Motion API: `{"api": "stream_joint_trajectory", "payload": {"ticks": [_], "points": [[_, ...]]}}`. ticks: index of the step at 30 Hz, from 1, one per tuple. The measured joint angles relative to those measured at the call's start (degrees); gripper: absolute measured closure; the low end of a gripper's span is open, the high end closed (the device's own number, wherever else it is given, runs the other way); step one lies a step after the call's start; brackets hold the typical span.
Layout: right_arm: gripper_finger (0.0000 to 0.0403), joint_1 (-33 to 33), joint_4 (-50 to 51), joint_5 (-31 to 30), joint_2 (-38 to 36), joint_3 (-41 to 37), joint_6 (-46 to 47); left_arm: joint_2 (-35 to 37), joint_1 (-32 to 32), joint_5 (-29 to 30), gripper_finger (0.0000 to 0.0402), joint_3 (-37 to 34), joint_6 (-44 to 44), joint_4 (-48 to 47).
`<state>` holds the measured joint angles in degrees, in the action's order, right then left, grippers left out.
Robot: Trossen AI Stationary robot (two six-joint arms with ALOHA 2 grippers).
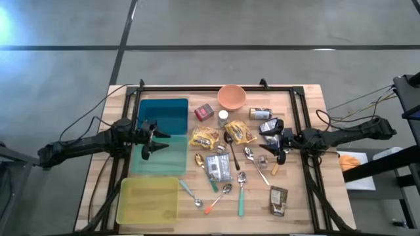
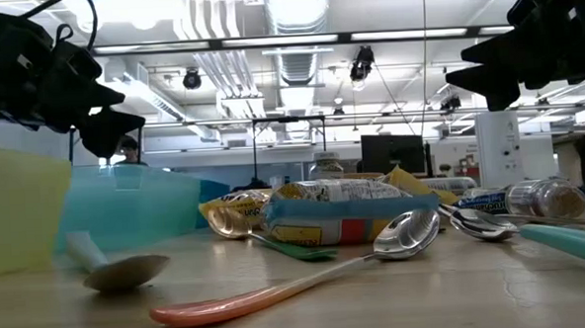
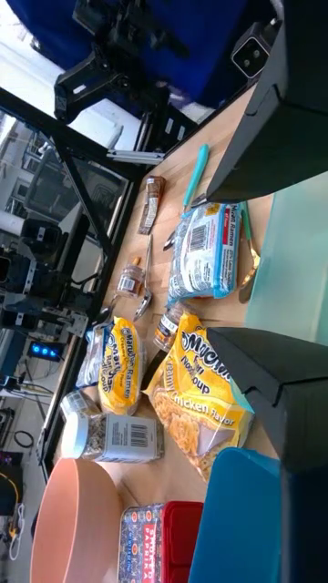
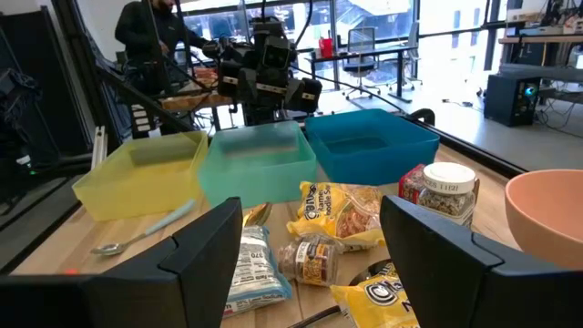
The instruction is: Pick & Place Food Item
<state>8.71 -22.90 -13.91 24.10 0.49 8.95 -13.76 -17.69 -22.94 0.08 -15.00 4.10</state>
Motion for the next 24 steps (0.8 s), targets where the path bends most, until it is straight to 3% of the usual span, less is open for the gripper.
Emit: {"api": "stream_joint_trajectory", "payload": {"ticks": [19, 24], "points": [[0.0145, 0.01, 0.0, -0.01, -0.02, 0.0, 0.0, 0.02, 0.0, -0.01, 0.0161, 0.0, 0.09, 0.0], [0.0145, 0.02, 0.0, 0.0, -0.02, 0.0, 0.0, 0.02, 0.0, 1.66, 0.0161, 0.0, 5.41, 0.0]]}}
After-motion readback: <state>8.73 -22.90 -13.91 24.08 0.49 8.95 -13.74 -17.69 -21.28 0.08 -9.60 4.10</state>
